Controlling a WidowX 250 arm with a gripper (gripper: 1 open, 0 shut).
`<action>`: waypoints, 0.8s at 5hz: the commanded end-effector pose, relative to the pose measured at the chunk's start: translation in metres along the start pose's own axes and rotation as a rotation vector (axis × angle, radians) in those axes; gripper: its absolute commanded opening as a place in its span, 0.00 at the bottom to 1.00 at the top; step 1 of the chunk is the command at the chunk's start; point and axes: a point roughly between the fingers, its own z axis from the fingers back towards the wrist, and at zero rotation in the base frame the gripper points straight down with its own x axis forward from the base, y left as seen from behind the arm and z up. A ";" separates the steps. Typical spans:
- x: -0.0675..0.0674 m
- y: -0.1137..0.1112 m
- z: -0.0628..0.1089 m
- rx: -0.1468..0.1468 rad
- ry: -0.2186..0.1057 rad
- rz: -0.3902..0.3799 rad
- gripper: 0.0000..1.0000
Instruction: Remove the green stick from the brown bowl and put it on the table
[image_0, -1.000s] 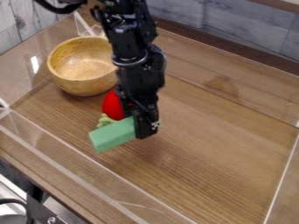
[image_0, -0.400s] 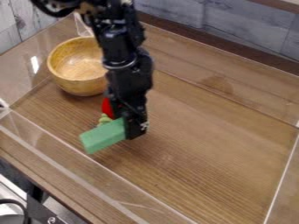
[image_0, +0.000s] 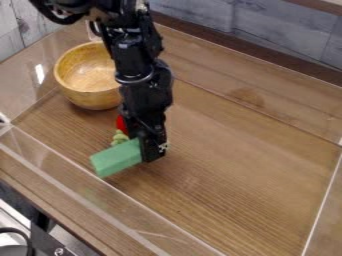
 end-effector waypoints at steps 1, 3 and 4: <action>0.024 0.006 0.009 0.033 -0.048 -0.001 0.00; 0.035 0.010 0.013 0.035 -0.058 0.050 0.00; 0.035 0.016 0.019 0.034 -0.065 0.080 0.00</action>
